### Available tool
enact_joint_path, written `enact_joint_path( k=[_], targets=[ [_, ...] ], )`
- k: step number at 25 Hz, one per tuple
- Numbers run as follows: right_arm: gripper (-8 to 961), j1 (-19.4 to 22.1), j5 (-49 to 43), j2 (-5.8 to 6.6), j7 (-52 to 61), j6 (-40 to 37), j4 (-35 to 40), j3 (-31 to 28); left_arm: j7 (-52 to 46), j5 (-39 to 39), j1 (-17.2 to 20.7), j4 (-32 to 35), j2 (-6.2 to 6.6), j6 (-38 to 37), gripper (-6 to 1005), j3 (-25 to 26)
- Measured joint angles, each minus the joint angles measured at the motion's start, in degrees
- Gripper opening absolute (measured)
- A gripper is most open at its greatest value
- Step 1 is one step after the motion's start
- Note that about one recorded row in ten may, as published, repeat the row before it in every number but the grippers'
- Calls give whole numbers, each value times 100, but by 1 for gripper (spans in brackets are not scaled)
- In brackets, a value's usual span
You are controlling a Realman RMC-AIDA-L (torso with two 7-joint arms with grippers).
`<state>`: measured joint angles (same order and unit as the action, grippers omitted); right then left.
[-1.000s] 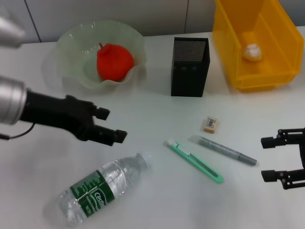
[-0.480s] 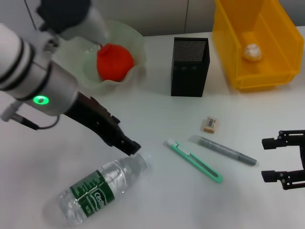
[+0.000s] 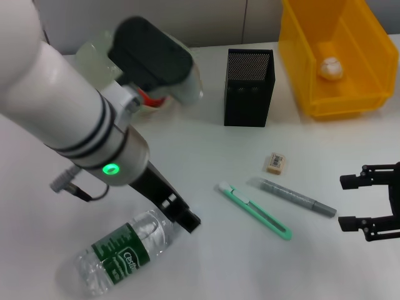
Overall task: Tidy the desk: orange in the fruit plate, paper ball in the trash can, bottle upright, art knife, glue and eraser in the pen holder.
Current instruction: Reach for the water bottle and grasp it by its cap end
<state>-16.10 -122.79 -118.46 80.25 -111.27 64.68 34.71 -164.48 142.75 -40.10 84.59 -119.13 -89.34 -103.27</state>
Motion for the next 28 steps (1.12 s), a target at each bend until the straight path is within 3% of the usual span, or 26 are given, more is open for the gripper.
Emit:
enact_joint_path(
  k=[15, 28],
  targets=[
    [750, -36, 3, -32, -48, -1, -75, -3, -3, 15, -45, -815, -5, 803, 842, -419],
    [750, -44, 30, -45, -69, 7, -80, 26, 45, 88, -99, -1121, -5, 925, 841, -454]
  ],
)
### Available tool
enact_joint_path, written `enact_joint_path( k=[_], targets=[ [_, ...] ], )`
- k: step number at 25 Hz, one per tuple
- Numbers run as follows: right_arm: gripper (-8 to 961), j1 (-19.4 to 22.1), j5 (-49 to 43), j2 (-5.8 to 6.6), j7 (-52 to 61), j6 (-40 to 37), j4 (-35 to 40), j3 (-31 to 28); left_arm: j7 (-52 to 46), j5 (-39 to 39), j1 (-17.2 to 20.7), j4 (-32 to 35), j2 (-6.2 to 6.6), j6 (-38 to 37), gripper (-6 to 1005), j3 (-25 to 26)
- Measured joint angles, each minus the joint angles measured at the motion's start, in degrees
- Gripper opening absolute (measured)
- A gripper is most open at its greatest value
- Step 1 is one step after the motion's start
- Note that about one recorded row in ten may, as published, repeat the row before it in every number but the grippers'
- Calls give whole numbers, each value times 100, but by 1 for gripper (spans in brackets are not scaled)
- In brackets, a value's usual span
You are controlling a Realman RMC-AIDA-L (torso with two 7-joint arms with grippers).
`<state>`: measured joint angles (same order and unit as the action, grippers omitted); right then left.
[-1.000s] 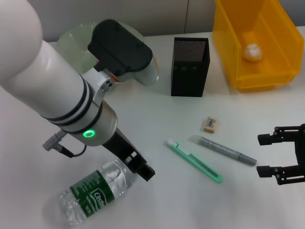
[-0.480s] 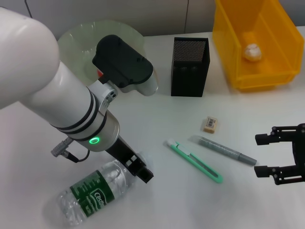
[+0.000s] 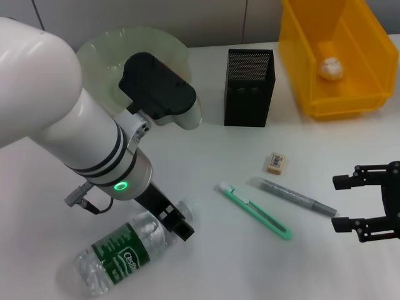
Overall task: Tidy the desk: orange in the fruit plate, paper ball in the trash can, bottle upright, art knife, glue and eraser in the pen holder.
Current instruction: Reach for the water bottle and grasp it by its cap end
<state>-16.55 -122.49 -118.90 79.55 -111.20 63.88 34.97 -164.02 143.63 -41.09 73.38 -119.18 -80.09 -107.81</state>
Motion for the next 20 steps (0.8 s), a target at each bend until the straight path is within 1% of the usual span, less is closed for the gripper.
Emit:
enact_joint_path(
  k=[7, 12, 17, 20],
  targets=[
    [749, 9, 4, -1, -2, -6, 2, -6, 124, -37, 8, -69, 0, 25, 840, -6],
    [749, 27, 9, -8, -2, -21, -6, -35, 191, -50, -4, -86, 0, 22, 648, -43],
    [749, 20, 15, -10, -2, -23, -66, -49, 166, -24, -18, -87, 0, 41, 590, -120],
    [749, 9, 15, -10, -2, -24, -73, -50, 150, -12, -21, -88, 0, 91, 588, -120]
  ],
)
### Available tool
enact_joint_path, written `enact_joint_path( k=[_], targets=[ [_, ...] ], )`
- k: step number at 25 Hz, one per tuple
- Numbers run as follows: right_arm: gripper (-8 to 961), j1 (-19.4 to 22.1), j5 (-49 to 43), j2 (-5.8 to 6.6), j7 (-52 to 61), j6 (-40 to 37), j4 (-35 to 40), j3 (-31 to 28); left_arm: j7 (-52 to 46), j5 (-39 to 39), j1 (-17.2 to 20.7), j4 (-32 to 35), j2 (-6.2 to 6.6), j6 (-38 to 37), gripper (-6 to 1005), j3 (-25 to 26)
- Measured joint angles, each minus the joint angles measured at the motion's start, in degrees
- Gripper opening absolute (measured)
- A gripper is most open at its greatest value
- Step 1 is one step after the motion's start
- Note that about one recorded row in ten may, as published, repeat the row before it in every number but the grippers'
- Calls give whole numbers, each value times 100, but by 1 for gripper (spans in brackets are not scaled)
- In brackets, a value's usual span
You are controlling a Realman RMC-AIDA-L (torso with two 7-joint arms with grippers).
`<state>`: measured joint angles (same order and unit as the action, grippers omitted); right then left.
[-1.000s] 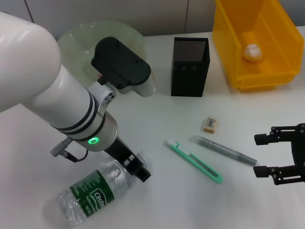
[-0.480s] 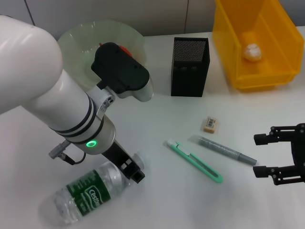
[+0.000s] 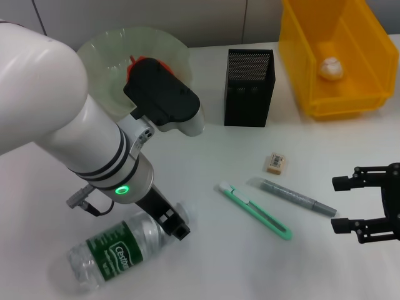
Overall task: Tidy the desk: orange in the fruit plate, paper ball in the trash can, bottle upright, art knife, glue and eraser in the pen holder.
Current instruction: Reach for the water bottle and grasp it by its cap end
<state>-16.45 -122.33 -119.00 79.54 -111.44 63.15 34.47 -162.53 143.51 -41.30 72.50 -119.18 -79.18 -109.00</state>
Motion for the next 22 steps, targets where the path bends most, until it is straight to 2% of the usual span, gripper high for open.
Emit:
enact_joint_path(
  k=[5, 13, 18, 20, 22],
  targets=[
    [749, -6, 0, 0, 0, -1, -4, -2, -5, 9, 0, 0, 0, 55, 582, 0],
    [749, -24, 1, 0, 0, 5, -5, -4, -15, 151, 57, 475, 5, -203, 558, 145],
    [749, -59, 14, 0, 2, 12, -4, -11, -23, 398, 324, 1237, 45, -552, 516, 566],
    [749, -79, 17, 0, 21, 10, -3, -11, -23, 398, 324, 1237, 45, -552, 499, 566],
    [749, -87, 17, 0, 32, 8, 4, -11, 33, 572, 479, 1421, 53, -724, 482, 781]
  ],
)
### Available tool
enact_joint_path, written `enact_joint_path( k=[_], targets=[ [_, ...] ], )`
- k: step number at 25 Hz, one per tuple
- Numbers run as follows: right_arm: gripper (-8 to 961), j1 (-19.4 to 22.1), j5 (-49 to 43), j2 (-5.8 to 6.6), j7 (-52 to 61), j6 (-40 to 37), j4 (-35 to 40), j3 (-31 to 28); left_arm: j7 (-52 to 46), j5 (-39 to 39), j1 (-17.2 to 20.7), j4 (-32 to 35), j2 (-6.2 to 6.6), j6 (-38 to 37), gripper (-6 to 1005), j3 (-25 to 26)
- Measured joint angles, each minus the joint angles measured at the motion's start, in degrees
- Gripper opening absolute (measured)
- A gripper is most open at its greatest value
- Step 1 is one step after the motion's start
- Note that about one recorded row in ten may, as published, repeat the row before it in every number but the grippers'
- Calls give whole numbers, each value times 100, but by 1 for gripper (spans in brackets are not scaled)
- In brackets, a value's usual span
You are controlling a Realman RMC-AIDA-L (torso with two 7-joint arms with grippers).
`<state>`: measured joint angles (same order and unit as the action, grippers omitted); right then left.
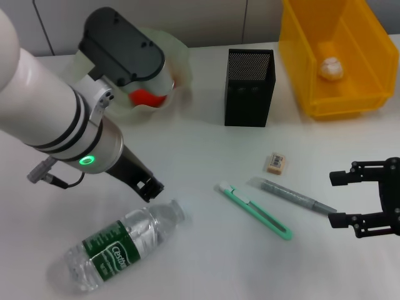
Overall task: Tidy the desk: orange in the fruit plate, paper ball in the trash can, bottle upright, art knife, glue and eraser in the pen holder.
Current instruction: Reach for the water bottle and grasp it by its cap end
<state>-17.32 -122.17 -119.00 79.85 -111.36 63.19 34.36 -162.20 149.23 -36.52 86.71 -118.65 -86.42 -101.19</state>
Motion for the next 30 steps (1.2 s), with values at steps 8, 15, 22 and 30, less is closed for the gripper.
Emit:
enact_joint_path(
  k=[8, 15, 22, 30],
  targets=[
    [748, -76, 0, 0, 14, 41, -4, 1, 137, -223, -207, 17, -26, -290, 168, 62],
    [748, -88, 0, 0, 17, 53, -9, 0, 23, -379, -439, -111, -44, -230, 121, 208],
    [748, -88, -4, 4, 16, 52, -9, 3, 20, -666, -613, -451, -53, -226, 445, 131],
    [749, -87, -29, 9, -8, 47, -9, -2, -36, -741, -716, -865, -53, 19, 626, -170]
  ],
)
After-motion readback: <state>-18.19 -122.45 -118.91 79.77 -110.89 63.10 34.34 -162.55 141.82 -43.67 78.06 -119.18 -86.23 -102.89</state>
